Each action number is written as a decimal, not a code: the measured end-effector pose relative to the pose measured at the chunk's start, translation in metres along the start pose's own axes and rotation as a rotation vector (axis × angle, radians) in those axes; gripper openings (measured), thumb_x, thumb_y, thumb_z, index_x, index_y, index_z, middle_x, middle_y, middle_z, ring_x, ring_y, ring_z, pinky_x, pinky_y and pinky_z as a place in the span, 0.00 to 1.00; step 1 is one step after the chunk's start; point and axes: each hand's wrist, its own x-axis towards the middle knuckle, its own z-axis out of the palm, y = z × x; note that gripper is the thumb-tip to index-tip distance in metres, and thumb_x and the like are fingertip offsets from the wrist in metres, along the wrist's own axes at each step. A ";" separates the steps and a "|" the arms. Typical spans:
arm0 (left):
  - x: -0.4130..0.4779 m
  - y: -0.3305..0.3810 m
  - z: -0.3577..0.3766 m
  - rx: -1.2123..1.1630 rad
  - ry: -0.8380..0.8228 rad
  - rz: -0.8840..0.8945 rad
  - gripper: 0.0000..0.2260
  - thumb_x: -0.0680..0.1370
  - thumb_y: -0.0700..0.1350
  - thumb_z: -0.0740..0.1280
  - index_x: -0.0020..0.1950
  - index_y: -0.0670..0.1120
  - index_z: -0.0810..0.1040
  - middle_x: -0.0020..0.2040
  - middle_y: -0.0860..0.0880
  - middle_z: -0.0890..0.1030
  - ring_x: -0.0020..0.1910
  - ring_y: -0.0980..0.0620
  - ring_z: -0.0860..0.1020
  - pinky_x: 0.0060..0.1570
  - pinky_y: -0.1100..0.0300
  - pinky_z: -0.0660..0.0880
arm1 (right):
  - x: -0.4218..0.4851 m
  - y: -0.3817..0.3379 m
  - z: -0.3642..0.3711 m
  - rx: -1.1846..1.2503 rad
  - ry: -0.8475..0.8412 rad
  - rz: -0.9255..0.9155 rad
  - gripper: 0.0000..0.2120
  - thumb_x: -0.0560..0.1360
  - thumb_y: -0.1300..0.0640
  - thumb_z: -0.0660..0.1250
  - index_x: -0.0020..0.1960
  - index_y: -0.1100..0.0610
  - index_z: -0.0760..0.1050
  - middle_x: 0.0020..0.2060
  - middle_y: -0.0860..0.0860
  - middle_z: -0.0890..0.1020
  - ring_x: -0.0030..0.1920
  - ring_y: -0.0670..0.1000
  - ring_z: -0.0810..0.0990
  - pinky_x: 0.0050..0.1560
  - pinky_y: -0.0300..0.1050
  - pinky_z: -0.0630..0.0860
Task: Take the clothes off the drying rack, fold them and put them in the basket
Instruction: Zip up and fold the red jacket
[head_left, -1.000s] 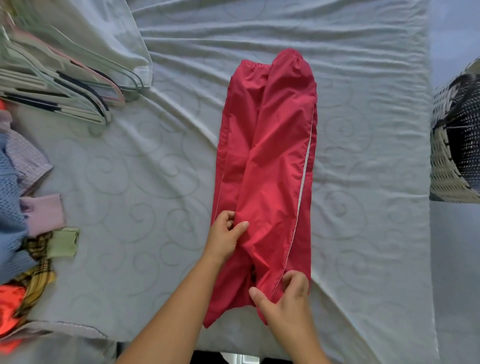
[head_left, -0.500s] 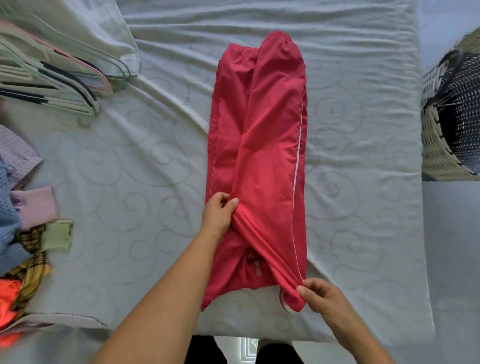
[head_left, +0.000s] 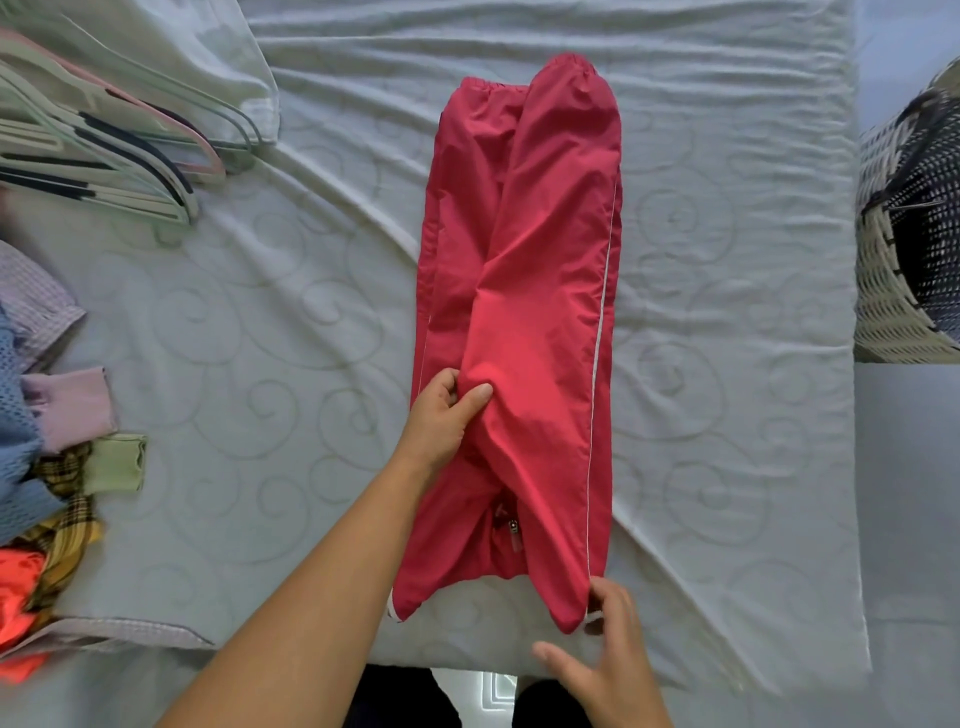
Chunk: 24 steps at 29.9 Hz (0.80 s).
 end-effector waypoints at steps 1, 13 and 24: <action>0.001 0.000 0.001 -0.006 0.000 -0.004 0.04 0.75 0.41 0.68 0.44 0.46 0.73 0.42 0.48 0.78 0.43 0.52 0.74 0.50 0.54 0.71 | 0.003 -0.002 0.005 -0.009 0.017 -0.045 0.20 0.58 0.49 0.69 0.50 0.45 0.72 0.43 0.45 0.76 0.45 0.38 0.72 0.44 0.28 0.68; 0.014 -0.021 -0.003 0.561 0.085 0.025 0.07 0.75 0.45 0.68 0.46 0.46 0.71 0.39 0.47 0.77 0.40 0.48 0.74 0.48 0.51 0.72 | 0.047 0.013 -0.054 0.106 -0.469 0.280 0.12 0.70 0.73 0.67 0.51 0.63 0.73 0.39 0.54 0.85 0.43 0.48 0.81 0.49 0.41 0.73; -0.039 -0.068 0.036 1.395 -0.072 0.799 0.35 0.73 0.61 0.56 0.73 0.40 0.58 0.74 0.40 0.62 0.75 0.44 0.53 0.71 0.46 0.51 | 0.120 -0.083 -0.009 -0.568 0.293 -0.768 0.21 0.77 0.54 0.57 0.70 0.53 0.64 0.70 0.55 0.67 0.72 0.52 0.62 0.72 0.49 0.57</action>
